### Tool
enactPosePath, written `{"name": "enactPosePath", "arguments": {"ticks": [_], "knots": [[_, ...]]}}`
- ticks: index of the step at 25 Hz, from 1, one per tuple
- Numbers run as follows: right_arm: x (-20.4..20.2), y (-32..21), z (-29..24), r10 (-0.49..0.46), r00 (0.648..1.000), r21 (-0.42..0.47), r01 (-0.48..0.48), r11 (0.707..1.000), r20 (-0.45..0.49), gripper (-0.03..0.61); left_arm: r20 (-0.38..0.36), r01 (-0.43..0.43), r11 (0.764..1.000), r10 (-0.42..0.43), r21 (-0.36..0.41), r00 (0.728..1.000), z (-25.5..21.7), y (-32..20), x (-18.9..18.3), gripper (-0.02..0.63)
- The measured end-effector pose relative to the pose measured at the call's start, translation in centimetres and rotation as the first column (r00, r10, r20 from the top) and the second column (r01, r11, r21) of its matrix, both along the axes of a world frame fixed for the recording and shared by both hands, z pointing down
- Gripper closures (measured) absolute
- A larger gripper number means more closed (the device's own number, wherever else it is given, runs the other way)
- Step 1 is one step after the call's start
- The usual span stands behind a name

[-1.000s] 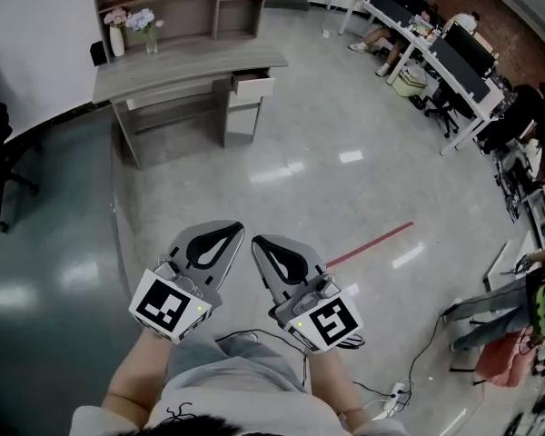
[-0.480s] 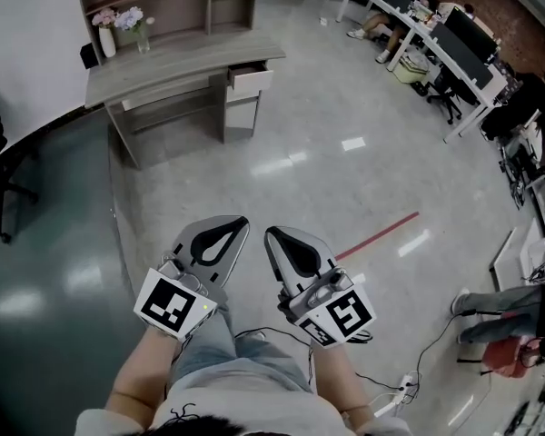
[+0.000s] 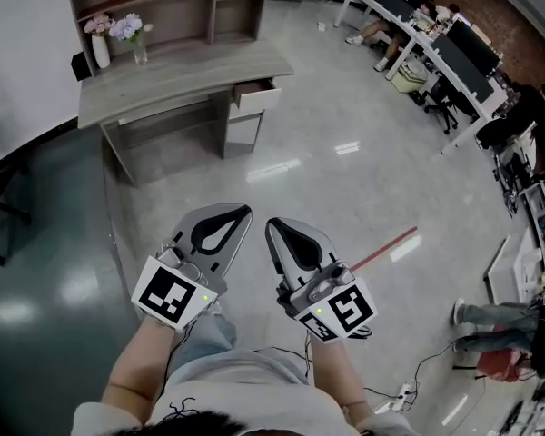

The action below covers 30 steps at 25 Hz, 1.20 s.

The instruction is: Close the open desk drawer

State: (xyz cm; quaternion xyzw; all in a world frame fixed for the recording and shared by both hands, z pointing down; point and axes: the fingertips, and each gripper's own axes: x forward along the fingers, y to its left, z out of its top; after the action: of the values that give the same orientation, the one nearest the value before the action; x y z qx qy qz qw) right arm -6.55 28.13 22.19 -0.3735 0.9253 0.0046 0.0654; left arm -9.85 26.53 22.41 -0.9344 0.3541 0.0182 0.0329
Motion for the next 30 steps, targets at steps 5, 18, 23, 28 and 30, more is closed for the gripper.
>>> {"name": "enactPosePath", "arguments": {"ticks": [5,18,23,28,30], "knots": [[-2.9,-4.0,-0.7,0.023,1.0,0.019,-0.022,1.0,-0.007,0.571,0.008,-0.028,1.0,0.028,-0.009,1.0,-0.1,-3.9,-2.7,0.603],[-2.7,-11.7,0.1,0.034,0.999,0.003,-0.034,0.999,-0.032,0.571,-0.008,-0.014,1.0,0.014,-0.027,1.0,1.1,-11.3,-3.1,0.603],[-1.4,-15.6,0.0,0.001,1.0,0.01,-0.001,1.0,-0.028,0.571,-0.002,0.018,0.999,-0.018,-0.03,1.0,1.1,-14.9,-1.6,0.603],[1.2,-19.9,-0.5,-0.041,0.999,0.015,0.041,0.999,-0.029,0.571,-0.006,0.059,0.998,-0.06,-0.025,0.998,0.4,-19.1,1.0,0.603],[2.5,-21.7,-0.9,-0.058,0.998,0.017,0.058,0.998,-0.027,0.571,-0.002,0.078,0.997,-0.078,-0.02,0.997,0.1,-20.7,2.4,0.603]]}}
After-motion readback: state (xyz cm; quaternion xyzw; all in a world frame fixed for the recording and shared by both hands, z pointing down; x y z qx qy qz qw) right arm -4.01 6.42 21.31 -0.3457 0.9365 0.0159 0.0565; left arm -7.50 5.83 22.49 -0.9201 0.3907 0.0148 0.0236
